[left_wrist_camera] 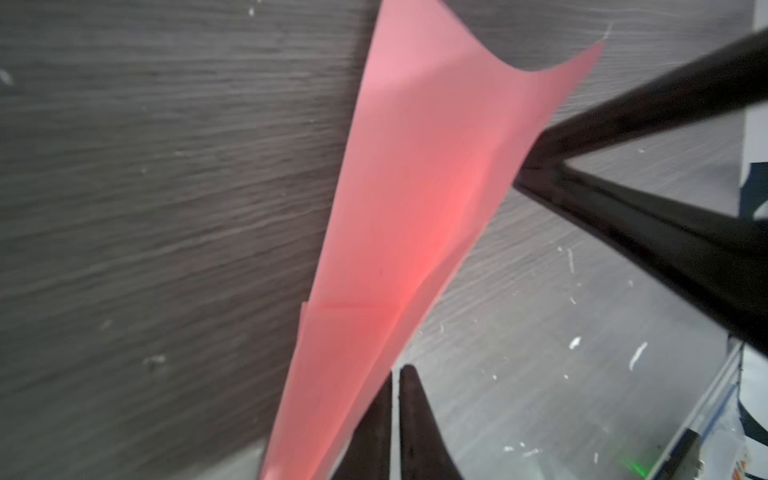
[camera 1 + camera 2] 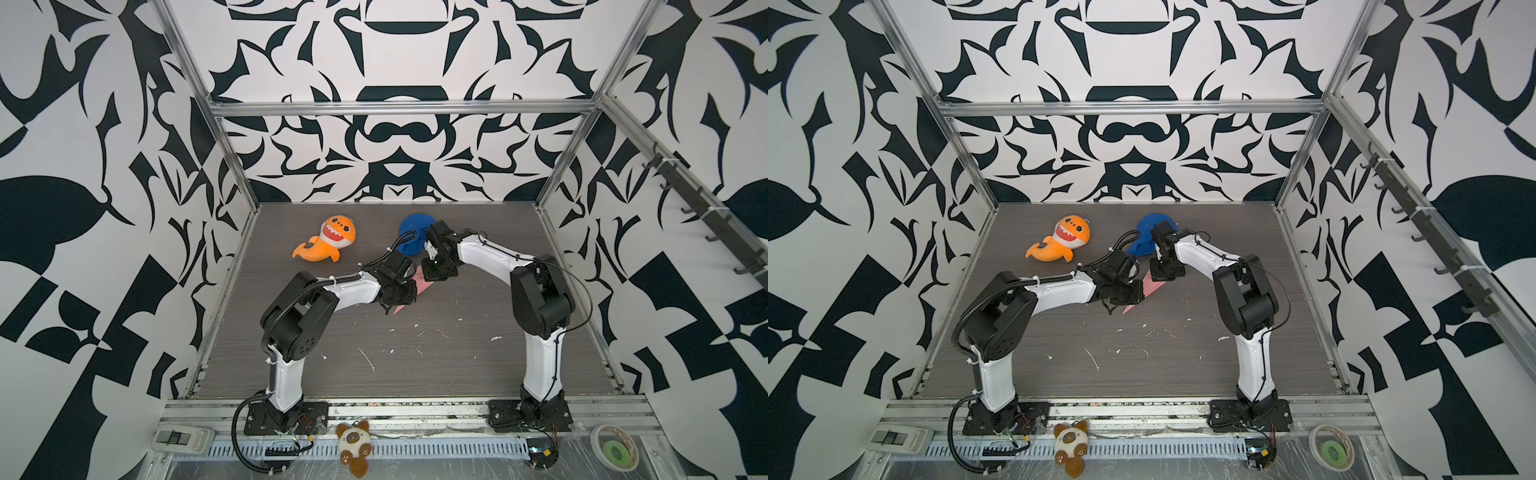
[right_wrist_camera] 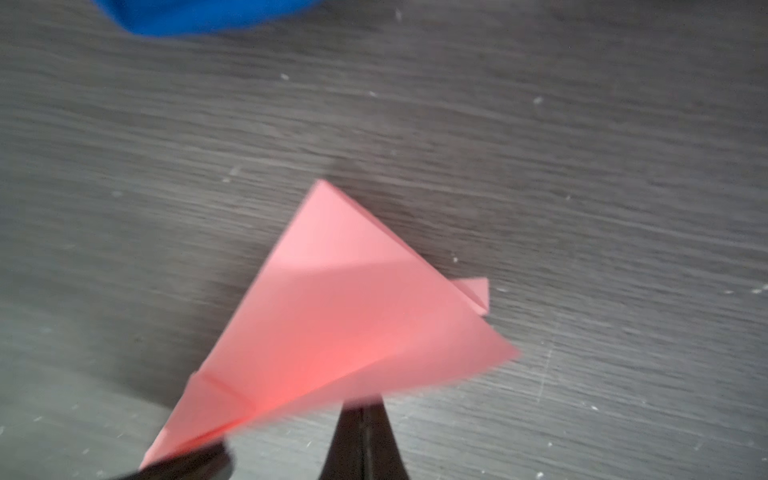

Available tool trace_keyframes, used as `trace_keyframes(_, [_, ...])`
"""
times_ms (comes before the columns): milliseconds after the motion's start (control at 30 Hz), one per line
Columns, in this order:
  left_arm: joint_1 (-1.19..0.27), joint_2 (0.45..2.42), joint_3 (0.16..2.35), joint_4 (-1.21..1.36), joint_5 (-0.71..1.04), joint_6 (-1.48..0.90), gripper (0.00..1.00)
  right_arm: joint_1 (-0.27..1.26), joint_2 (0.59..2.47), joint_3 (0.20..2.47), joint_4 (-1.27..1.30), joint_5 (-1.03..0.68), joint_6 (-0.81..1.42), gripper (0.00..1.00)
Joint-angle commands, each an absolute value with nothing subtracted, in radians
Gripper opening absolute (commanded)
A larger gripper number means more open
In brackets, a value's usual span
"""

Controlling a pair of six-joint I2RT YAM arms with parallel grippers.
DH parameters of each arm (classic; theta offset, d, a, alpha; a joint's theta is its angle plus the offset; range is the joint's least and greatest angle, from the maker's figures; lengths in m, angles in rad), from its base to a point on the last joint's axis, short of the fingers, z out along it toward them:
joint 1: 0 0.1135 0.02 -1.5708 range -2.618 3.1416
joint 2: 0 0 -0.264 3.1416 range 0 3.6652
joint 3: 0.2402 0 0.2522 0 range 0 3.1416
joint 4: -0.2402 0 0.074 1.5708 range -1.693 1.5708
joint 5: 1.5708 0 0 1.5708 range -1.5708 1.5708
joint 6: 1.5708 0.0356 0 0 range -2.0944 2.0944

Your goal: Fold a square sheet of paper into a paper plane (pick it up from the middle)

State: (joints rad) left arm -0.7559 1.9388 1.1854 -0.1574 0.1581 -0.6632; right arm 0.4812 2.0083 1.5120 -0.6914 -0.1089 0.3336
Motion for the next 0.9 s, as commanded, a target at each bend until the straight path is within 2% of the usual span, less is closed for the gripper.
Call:
trace_keyframes(0, [-0.759,1.968,1.203,-0.198,0.164,-0.661,0.08,0.482,1.953,1.495,-0.662,-0.159,0.309,0.06])
trace_keyframes(300, [-0.759,1.911,1.171,-0.198,0.183,-0.654,0.08,0.476,1.885,1.434,-0.615,-0.156,0.321,0.08])
trace_keyframes(467, [-0.759,1.749,1.067,-0.157,0.219,-0.616,0.18,0.462,1.787,1.315,-0.500,-0.189,0.371,0.16])
trace_keyframes(633, [-0.754,1.636,0.979,-0.141,0.181,-0.521,0.36,0.460,1.753,1.243,-0.425,-0.207,0.409,0.19])
trace_keyframes(800, [-0.751,1.646,0.928,0.000,0.179,-0.381,0.54,0.460,1.773,1.232,-0.407,-0.234,0.417,0.21])
trace_keyframes(867, [-0.751,1.681,0.941,0.033,0.176,-0.328,0.57,0.460,1.783,1.233,-0.403,-0.238,0.417,0.21])
